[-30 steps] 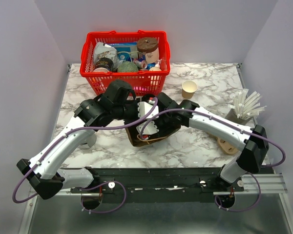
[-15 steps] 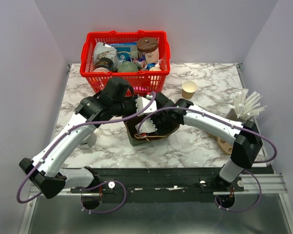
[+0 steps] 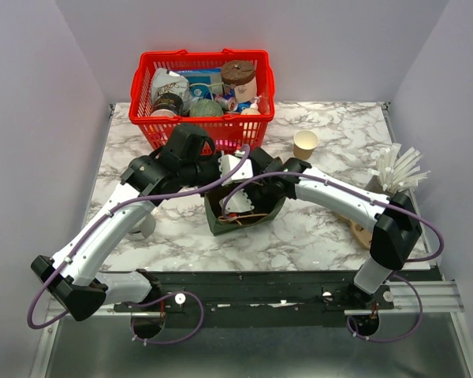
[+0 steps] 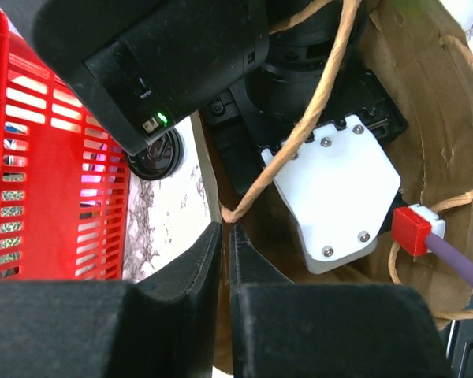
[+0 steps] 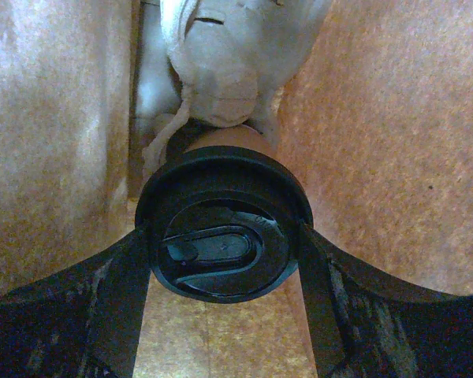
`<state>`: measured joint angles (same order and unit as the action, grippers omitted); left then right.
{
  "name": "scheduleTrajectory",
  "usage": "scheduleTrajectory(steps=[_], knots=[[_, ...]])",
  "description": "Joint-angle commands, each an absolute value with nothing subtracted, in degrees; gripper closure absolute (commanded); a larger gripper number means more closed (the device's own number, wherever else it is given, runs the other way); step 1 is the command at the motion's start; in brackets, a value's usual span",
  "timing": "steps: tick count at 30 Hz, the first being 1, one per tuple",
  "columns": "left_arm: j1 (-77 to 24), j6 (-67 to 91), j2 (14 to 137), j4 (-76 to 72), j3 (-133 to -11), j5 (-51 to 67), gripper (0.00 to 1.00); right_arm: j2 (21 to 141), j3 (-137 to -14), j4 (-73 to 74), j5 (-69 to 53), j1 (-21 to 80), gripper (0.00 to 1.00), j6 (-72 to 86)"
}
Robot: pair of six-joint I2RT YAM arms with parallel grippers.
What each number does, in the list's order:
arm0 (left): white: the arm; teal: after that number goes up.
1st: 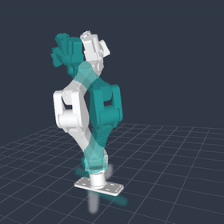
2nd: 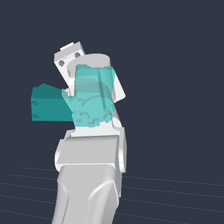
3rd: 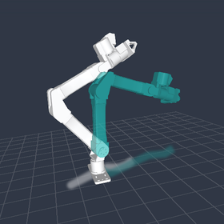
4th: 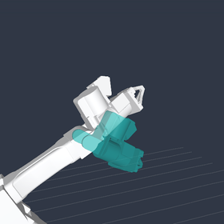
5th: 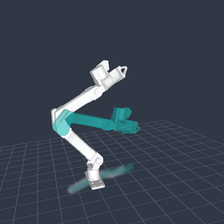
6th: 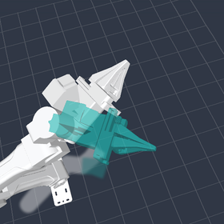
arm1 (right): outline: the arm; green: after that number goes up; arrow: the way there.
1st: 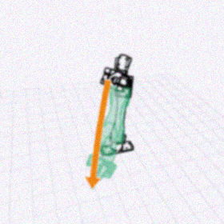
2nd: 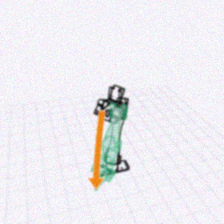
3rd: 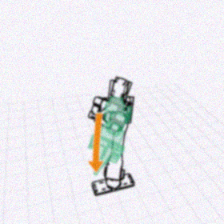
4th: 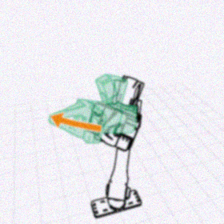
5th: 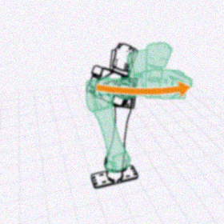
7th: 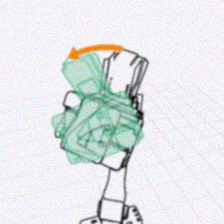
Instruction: Pack the takeout coffee
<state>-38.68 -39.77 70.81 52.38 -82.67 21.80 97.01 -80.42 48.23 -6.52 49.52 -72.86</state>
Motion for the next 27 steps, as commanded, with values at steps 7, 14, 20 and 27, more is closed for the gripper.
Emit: scheduleTrajectory(steps=[7,14,20,27], knots=[[-38.7,-37.7,69.4,49.6,-82.7,26.4,0.65,97.8,-79.4,53.7,-8.2,48.9,0.54,-69.5],[-38.1,-37.4,69.5,50.2,-82.5,27.1,0.59,97.6,-81.9,54.9,-8.7,48.8,0.43,-68.5],[-37.3,-37.4,69.8,50.6,-82.4,28.7,0.56,96.3,-82.4,54.9,-9.9,48.9,0.34,-67.7],[-36.4,-36.9,70.2,49.8,-81.9,29.7,0.55,95.6,-83.2,54.4,-11.1,48.8,0.29,-66.4]])
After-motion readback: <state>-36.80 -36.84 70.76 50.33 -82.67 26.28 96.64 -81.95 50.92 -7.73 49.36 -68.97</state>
